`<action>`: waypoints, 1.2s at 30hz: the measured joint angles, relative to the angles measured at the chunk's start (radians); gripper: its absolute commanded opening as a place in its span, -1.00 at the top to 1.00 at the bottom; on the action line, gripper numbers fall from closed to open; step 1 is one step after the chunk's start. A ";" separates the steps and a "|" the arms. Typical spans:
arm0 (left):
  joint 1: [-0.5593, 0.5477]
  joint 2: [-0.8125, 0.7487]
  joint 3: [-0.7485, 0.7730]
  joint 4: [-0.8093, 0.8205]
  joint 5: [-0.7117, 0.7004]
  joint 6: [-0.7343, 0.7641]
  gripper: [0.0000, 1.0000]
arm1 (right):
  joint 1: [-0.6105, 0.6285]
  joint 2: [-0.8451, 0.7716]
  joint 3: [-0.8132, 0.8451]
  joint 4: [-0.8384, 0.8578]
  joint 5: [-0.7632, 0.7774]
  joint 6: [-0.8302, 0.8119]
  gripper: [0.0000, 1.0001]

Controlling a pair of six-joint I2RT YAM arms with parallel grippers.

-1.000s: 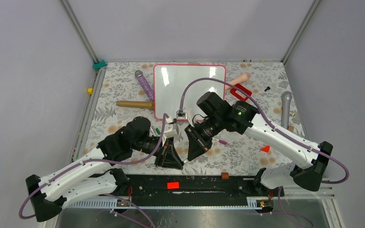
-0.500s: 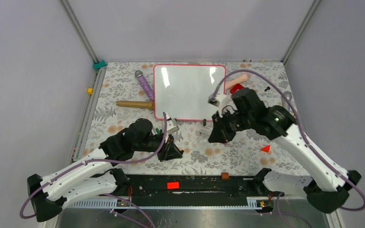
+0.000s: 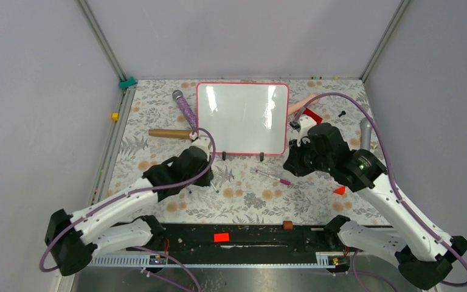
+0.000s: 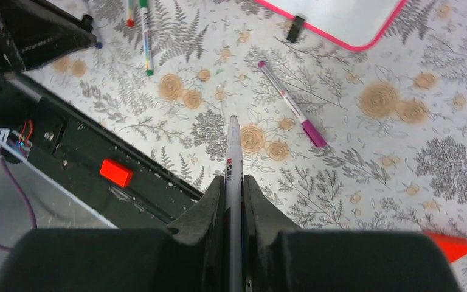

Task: Write a sentence on the whiteboard
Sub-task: Place the pen cap at the center of the board.

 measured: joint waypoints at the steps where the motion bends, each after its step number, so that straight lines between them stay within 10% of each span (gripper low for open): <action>1: 0.024 0.029 0.000 -0.015 -0.033 -0.034 1.00 | 0.000 -0.021 -0.026 0.014 0.022 0.016 1.00; 9: 0.298 0.164 -0.006 -0.120 -0.241 -0.276 1.00 | -0.002 -0.199 -0.196 0.129 0.094 0.154 1.00; 25: 0.314 0.287 -0.048 -0.092 -0.368 -0.341 0.88 | -0.002 -0.319 -0.216 0.132 0.141 0.203 1.00; 36: 0.314 0.278 -0.066 -0.060 -0.373 -0.333 -0.13 | -0.002 -0.370 -0.237 0.014 0.215 0.312 1.00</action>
